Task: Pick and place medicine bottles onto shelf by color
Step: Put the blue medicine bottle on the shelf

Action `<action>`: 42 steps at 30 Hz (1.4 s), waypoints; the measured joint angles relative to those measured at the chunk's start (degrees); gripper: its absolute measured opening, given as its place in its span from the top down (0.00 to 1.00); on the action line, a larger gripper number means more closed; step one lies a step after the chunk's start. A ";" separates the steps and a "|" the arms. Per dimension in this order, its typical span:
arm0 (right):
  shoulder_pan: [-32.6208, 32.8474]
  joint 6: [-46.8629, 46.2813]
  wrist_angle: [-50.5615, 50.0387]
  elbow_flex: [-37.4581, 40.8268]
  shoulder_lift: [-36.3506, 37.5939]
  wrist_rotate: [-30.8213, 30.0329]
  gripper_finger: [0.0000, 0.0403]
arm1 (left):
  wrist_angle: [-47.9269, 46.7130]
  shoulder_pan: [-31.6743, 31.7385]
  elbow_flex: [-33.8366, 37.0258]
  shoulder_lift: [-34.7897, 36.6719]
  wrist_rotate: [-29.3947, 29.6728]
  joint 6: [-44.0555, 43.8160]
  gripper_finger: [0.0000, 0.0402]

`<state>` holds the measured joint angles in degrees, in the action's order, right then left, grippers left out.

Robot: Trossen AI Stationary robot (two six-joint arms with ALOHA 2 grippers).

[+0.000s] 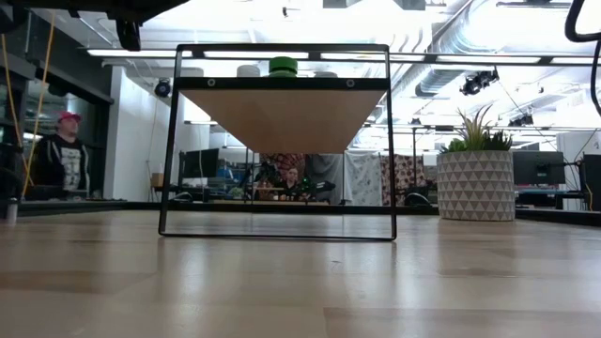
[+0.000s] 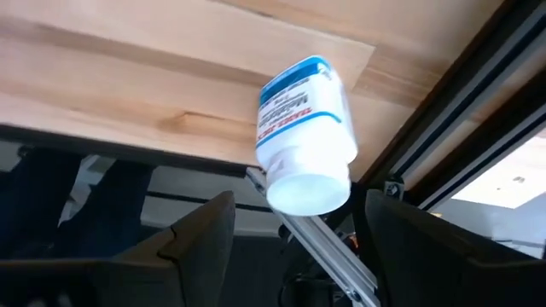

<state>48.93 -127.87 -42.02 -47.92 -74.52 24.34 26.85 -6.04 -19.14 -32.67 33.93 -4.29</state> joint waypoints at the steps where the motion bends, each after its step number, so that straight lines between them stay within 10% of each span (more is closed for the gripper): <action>1: 0.00 -0.50 -0.34 0.00 0.00 0.00 0.37 | 0.00 0.00 0.00 0.00 0.00 0.00 1.00; 42: 1.07 -5.18 7.61 0.00 -8.66 2.68 0.37 | -0.02 0.01 0.00 0.00 -0.02 0.00 1.00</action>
<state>50.00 -133.05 -34.41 -47.92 -83.18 27.02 26.83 -6.02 -19.14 -32.67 33.91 -4.29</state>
